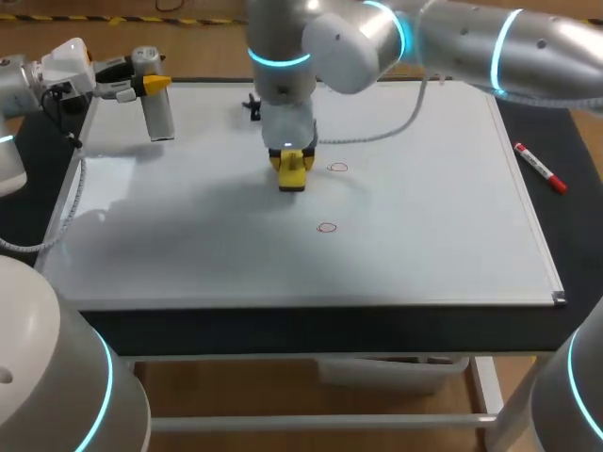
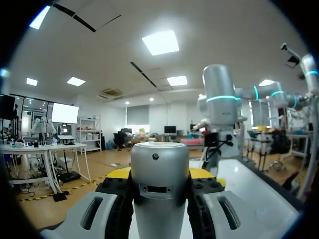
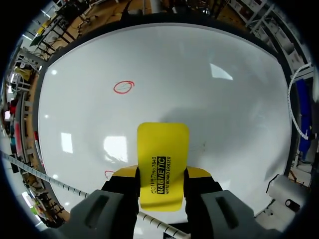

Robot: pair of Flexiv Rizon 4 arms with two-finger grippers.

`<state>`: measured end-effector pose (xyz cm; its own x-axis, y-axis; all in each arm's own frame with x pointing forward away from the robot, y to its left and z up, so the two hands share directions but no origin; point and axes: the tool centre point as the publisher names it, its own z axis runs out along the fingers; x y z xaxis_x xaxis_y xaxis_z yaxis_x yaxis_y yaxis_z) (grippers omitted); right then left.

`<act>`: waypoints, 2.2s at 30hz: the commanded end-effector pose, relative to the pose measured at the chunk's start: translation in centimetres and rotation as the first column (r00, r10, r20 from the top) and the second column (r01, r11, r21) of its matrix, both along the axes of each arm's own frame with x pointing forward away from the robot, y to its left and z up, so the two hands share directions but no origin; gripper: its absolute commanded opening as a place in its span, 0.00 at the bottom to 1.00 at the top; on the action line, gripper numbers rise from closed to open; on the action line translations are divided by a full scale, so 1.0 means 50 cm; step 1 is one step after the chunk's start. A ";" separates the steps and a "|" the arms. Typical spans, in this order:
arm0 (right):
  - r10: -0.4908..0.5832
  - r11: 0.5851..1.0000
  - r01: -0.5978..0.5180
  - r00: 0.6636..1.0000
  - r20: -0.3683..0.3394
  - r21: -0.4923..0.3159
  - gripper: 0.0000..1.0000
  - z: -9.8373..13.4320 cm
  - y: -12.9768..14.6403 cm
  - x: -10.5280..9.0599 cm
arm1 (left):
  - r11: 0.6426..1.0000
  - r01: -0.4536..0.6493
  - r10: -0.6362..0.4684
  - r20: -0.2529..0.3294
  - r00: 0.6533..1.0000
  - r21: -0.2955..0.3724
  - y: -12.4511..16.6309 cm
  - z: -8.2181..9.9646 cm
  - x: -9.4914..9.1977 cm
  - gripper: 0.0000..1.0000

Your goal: Pick up the inspection probe, press it on each red-marked spot on the whiteboard one by one, put down the probe, pick up the eraser, and wipe off all the red marks.

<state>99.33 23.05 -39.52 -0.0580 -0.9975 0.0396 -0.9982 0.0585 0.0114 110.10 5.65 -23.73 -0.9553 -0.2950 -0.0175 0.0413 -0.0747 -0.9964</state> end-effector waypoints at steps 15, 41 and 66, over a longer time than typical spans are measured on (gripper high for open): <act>-0.235 0.972 0.234 0.971 0.036 0.040 0.00 0.062 -0.338 -0.032 | 1.000 0.000 0.000 0.001 1.000 0.000 -0.001 0.001 0.001 0.00; -0.508 0.861 0.508 0.861 -0.004 0.016 0.00 0.019 -0.661 -0.128 | 1.000 0.000 0.000 0.001 1.000 0.000 -0.001 0.001 0.001 0.00; -0.534 0.845 0.534 0.846 -0.013 0.024 0.00 0.003 -0.676 -0.143 | 1.000 0.000 0.000 0.001 1.000 0.000 -0.001 0.001 0.001 0.00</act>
